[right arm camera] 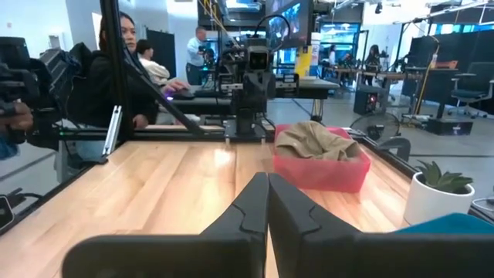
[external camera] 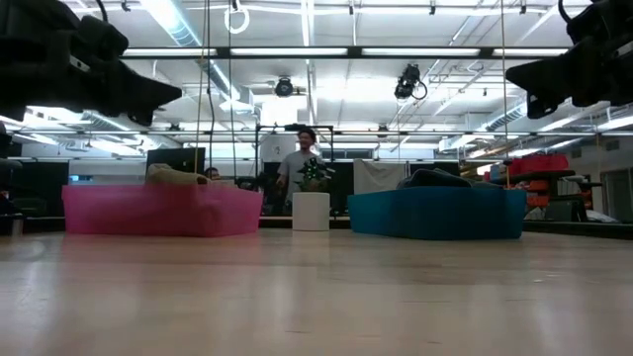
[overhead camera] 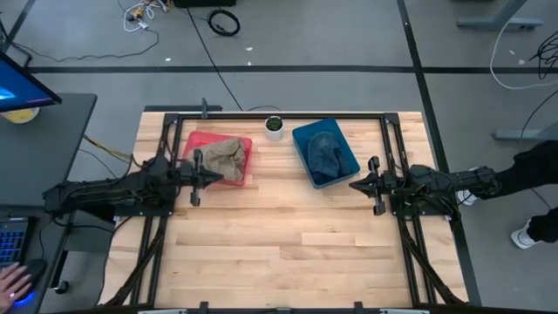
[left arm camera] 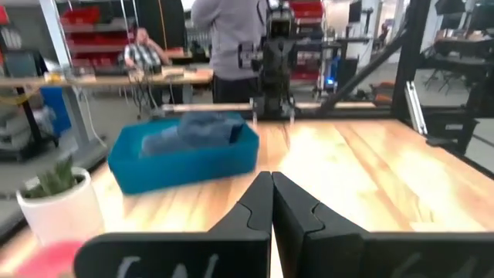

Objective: Pick & Place hat
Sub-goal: Return to Home Position

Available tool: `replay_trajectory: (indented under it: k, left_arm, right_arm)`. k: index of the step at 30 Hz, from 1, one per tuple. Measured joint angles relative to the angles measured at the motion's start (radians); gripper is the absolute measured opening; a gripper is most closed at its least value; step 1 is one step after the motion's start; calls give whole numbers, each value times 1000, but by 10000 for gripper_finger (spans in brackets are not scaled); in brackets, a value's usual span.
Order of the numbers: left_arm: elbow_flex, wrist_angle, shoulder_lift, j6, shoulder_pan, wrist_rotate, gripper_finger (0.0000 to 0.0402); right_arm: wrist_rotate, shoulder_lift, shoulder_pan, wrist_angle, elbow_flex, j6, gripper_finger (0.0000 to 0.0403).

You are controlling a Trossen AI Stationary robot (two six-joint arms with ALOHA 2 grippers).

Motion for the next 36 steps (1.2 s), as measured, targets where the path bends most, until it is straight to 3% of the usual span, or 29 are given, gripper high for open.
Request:
replay_trajectory:
  k: [9, 16, 24, 36]
  left_arm:
    - [0, -119, -3, -78, 0, 0, 3]
    - [0, -115, -95, -13, 0, 0, 3]
    - [-1, -233, -211, 7, 0, 0, 3]
    - [0, -264, -230, 31, -1, -3, 3]
  right_arm:
    - [-2, 0, 0, 0, 0, 0, 13]
    - [-2, 0, 0, 0, 0, 0, 13]
    - [-2, 0, 0, 0, 0, -1, 13]
    - [-2, 0, 0, 0, 0, -1, 13]
